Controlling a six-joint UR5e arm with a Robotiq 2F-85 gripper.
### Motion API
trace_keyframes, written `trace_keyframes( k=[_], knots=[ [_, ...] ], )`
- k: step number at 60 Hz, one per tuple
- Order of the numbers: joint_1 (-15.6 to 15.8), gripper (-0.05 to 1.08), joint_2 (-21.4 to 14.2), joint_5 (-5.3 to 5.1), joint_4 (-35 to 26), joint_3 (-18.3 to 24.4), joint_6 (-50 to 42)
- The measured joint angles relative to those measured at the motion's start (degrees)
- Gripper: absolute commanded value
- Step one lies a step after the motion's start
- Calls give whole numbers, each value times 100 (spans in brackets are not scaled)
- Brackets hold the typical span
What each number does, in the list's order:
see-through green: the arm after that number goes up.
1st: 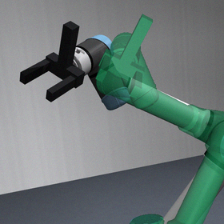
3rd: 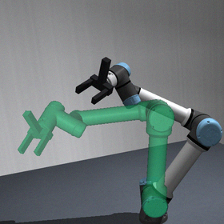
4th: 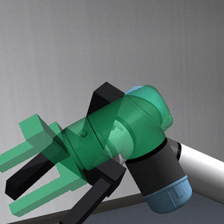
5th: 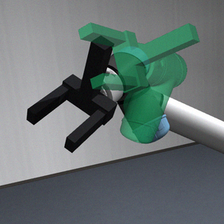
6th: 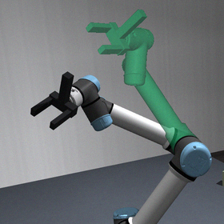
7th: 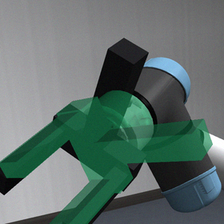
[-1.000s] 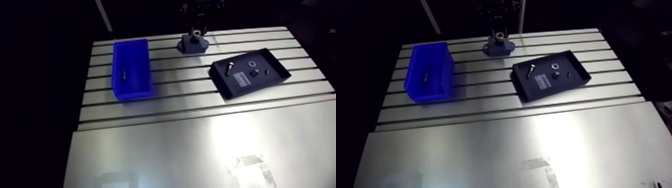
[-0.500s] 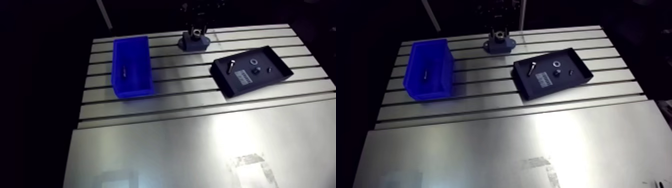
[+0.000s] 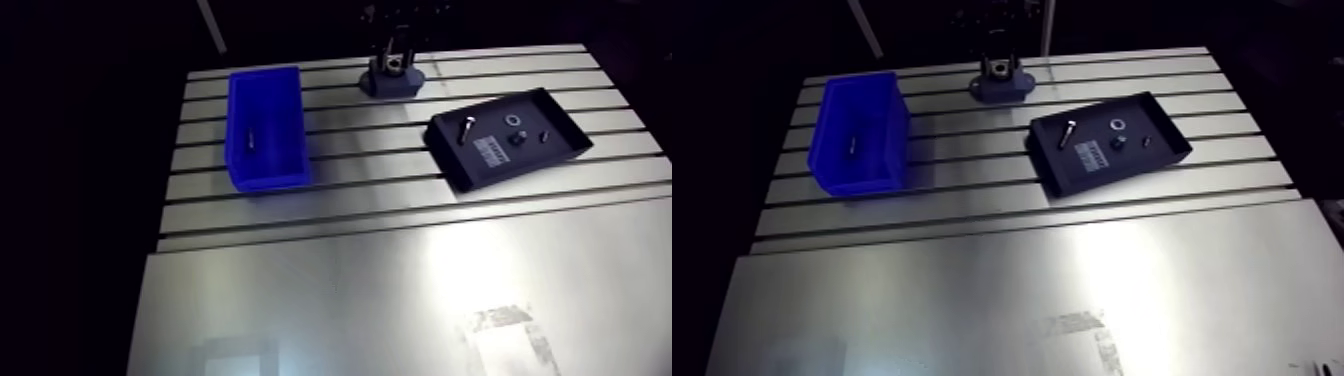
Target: Pick up the bearing and press it into the housing until flush.
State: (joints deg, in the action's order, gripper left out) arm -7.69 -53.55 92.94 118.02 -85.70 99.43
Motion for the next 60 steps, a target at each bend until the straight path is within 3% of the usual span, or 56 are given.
trace_keyframes(
  k=[60],
  knots=[
    [-4, 83, 14, 18, 25, -17, 18]
  ],
)
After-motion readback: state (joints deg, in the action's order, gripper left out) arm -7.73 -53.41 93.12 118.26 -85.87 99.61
